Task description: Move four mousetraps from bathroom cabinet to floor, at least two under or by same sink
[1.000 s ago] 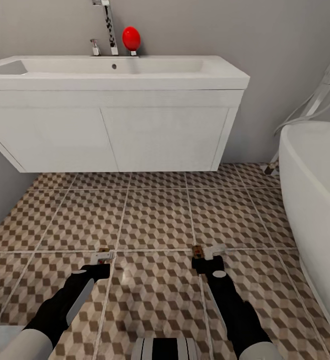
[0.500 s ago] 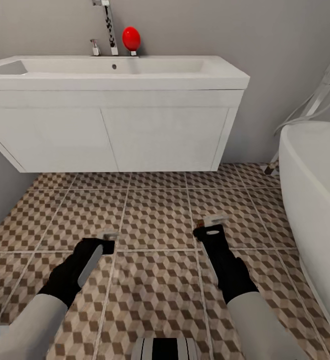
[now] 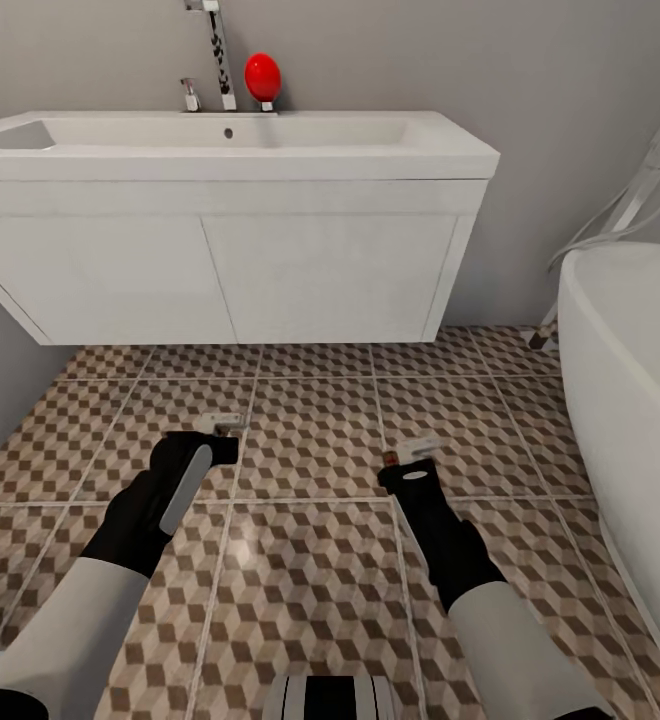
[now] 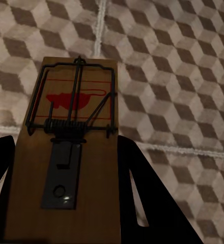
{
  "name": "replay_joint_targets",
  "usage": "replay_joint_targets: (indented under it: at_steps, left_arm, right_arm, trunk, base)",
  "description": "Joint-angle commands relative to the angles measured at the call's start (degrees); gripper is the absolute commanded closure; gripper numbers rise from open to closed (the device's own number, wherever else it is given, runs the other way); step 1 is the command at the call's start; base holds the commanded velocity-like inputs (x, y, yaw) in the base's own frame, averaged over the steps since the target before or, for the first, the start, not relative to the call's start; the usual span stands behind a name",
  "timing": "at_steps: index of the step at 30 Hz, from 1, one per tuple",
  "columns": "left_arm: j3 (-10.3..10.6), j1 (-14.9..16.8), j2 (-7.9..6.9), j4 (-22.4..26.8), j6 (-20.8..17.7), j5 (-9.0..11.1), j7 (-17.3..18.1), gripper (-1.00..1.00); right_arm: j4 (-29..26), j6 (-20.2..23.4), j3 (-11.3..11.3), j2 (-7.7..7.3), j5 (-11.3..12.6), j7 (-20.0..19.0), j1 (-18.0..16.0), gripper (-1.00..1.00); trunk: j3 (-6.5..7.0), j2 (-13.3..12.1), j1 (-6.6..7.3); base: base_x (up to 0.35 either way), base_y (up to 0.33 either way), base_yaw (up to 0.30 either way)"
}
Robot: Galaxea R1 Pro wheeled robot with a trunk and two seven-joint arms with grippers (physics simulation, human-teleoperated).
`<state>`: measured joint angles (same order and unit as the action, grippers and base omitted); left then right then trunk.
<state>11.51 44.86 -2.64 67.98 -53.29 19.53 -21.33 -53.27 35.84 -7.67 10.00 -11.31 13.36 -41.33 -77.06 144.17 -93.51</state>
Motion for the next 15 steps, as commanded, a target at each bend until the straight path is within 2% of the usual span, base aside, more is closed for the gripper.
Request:
replay_joint_targets:
  at_steps: [1,7,12,15]
  left_arm:
    - [0.21,0.04,-0.14,-0.06,0.02,0.42,-0.56,1.00]
    - [0.26,-0.07,-0.25,-0.26,0.34,0.42,-0.55,1.00]
    - [0.26,-0.19,-0.26,-0.41,0.37,0.42,-0.55,1.00]
    - [0.26,-0.21,-0.41,-2.15,0.95,0.42,-0.55,1.00]
  right_arm:
    - [-0.06,0.33,-0.33,0.00,-0.11,0.17,-0.04,1.00]
    - [-0.33,0.29,-0.72,0.00,-0.11,0.10,-0.04,1.00]
    - [-2.32,0.36,-0.76,0.00,-0.11,0.15,-0.03,1.00]
    - [-4.29,0.37,-0.81,0.00,-0.11,0.17,-0.05,1.00]
  trunk:
    - [-0.04,0.02,0.01]
    - [-0.04,0.02,0.01]
    - [-0.04,0.02,0.01]
    - [-0.04,0.02,0.01]
  base:
    - [0.000,0.000,0.000]
    - [0.000,0.000,0.000]
    - [0.000,0.000,0.000]
    - [0.000,0.000,0.000]
